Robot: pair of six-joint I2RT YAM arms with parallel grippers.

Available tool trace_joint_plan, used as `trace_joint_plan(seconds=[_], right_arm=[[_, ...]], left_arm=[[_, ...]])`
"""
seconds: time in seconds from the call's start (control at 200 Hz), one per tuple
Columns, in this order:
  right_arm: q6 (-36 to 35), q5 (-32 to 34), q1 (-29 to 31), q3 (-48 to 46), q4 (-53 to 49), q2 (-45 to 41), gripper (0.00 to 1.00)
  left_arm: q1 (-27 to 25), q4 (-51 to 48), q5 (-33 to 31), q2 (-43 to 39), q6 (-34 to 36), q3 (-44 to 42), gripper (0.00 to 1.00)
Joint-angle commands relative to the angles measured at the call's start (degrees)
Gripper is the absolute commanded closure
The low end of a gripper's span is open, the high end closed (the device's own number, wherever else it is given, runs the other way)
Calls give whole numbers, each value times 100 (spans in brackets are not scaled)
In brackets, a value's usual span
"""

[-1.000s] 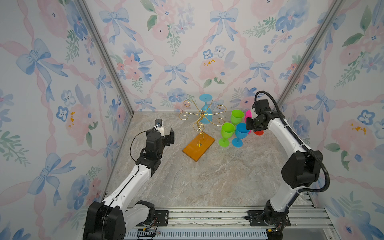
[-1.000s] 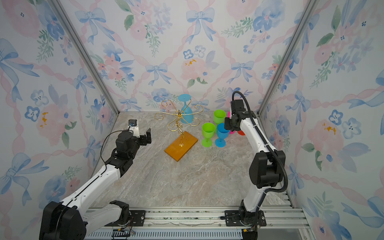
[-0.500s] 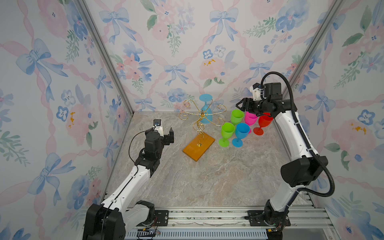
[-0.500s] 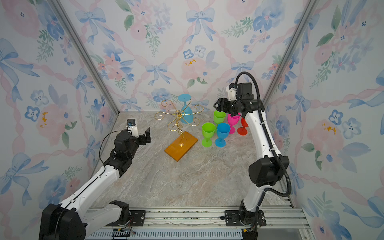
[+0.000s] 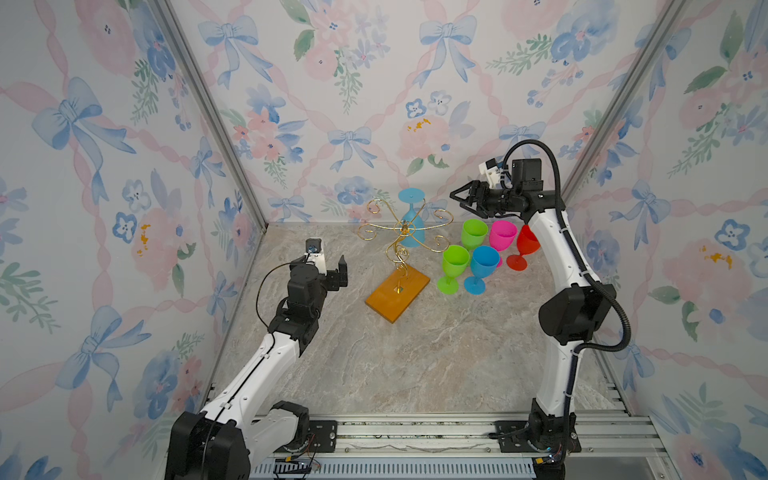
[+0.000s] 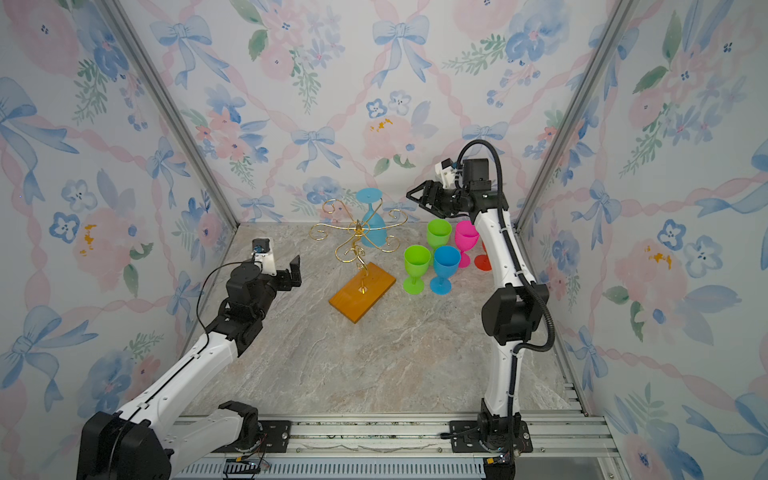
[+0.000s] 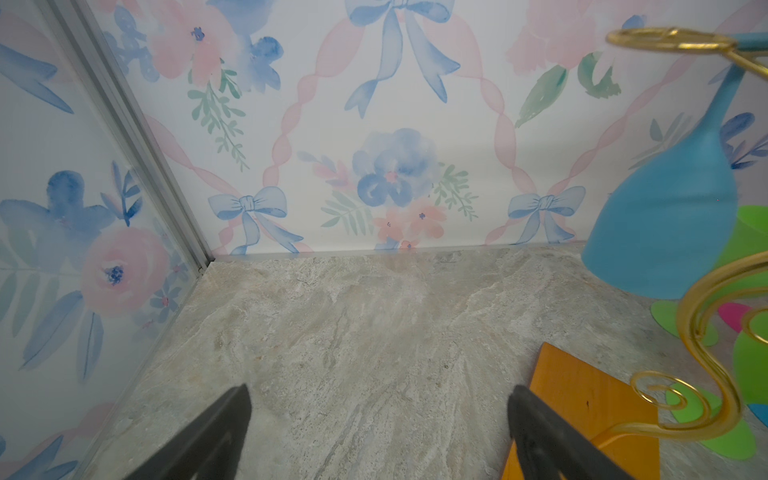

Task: Take the wine glass off the wine glass rack
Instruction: 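Open and raise the right gripper, moving it toward the rack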

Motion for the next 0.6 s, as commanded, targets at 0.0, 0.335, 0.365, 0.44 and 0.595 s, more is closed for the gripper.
trace_joint_plan(seconds=[0.0, 0.335, 0.365, 0.44, 0.595], right_arm=[[730, -623, 127, 488, 719, 263, 28], [1712, -1102, 388, 1047, 1527, 1024, 34], [1721, -1111, 410, 1072, 1532, 1049, 34], [1745, -1133, 472, 1113, 1530, 1107, 35], [1712, -1164, 551, 1120, 1511, 1106, 37]], left_arm=[[40, 140, 104, -90, -105, -65, 2], [46, 142, 147, -109, -114, -74, 2], [51, 141, 154, -110, -112, -74, 2], [46, 142, 154, -119, -114, -71, 2], [49, 134, 234, -133, -213, -40, 2]])
